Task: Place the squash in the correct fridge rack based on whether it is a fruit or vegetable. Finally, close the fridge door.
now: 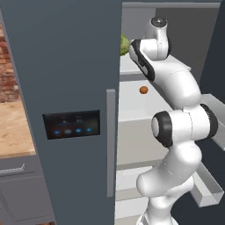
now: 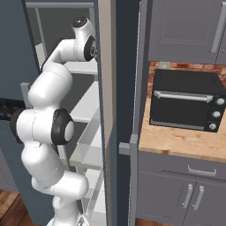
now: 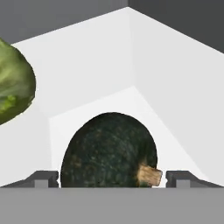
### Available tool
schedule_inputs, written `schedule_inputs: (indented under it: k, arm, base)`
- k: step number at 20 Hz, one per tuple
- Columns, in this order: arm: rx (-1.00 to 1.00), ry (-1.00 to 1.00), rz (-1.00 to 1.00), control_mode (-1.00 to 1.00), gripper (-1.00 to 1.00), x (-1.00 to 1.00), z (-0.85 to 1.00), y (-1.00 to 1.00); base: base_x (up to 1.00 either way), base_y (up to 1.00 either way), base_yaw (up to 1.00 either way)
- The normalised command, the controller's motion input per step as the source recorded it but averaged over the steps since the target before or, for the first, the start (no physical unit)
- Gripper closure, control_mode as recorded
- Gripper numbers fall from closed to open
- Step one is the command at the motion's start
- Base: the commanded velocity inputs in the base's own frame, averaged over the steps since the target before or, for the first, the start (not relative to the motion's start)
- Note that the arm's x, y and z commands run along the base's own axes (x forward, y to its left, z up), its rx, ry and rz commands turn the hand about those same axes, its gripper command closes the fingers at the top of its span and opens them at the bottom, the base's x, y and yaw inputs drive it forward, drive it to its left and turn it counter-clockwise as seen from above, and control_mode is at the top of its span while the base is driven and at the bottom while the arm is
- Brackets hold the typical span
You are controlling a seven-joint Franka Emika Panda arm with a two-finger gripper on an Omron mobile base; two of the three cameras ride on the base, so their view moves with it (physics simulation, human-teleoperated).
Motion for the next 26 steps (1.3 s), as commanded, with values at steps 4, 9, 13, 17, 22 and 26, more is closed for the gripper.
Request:
schedule_inputs:
  k: [4, 9, 13, 17, 22, 26]
  arm:
    - [0.0, -0.11, 0.0, -1.0, -1.0, -0.71, 0.03, 0.17]
    - [0.0, -0.13, 0.0, -1.0, -1.0, -0.88, 0.0, 0.2]
    - [0.0, -0.16, 0.0, -1.0, -1.0, -0.96, 0.0, 0.1]
    - [0.01, -0.16, 0.0, -1.0, -1.0, -1.0, 0.0, 0.01]
    - [0.06, -0.05, 0.0, -1.0, -1.0, -1.0, -0.02, 0.07]
    - [0.05, 0.0, 0.0, -1.0, -1.0, -1.0, -0.11, 0.21]
  base:
    - [0.0, 0.0, 0.0]
    - [0.0, 0.0, 0.0]
    - [0.0, 0.0, 0.0]
    - [0.0, 0.0, 0.0]
    - [0.0, 0.0, 0.0]
    - [0.0, 0.0, 0.0]
